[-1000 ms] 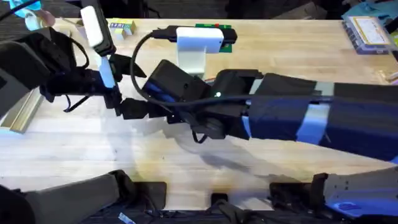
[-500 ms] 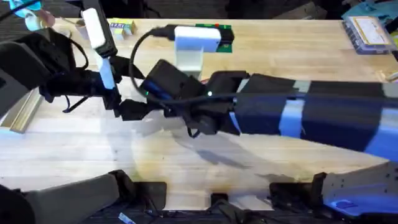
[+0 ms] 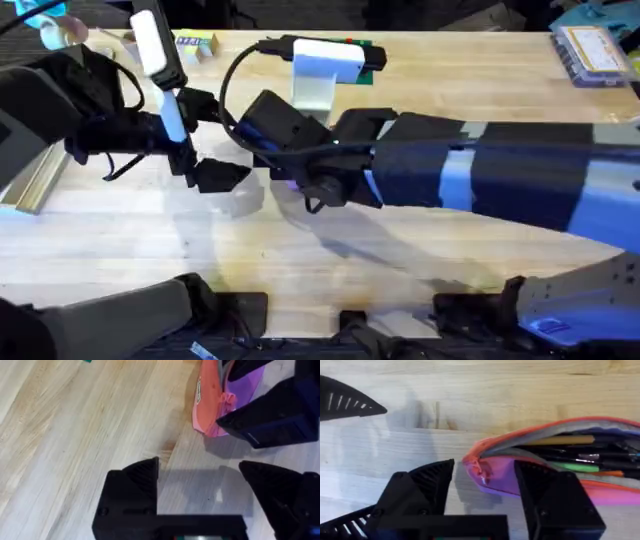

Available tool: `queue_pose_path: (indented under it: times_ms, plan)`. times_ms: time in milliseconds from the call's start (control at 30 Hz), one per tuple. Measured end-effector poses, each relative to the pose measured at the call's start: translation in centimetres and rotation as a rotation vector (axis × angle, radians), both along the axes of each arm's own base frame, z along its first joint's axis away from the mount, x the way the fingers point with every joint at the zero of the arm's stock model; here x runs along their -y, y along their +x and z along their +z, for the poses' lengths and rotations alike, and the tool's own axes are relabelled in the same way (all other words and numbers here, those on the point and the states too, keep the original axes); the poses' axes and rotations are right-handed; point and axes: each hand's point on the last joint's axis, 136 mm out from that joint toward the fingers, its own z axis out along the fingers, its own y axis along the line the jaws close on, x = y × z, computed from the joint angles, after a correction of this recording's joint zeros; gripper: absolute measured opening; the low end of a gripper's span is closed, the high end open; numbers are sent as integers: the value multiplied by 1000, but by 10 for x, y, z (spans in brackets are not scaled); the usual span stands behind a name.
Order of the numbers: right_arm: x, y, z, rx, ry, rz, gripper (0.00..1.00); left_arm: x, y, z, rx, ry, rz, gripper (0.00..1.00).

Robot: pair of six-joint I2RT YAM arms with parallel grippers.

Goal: Unzip the bag, pick up the pens from the table one at a time and place them inside, then zip the bag closed.

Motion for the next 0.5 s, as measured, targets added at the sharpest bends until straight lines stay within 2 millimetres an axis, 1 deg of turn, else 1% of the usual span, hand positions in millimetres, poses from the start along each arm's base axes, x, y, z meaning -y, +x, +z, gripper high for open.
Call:
queue_pose_path:
  times_ms: [133, 333, 500]
  plan:
    - [-1, -1, 0, -1, -1, 3, 654, 0, 0, 0, -2, -1, 2, 992]
    - [-4, -6, -1, -4, -4, 17, 496, 0, 0, 0, -1, -1, 2, 993]
    - [-3, -8, -2, -9, -9, 21, 427, 0, 0, 0, -2, -1, 2, 993]
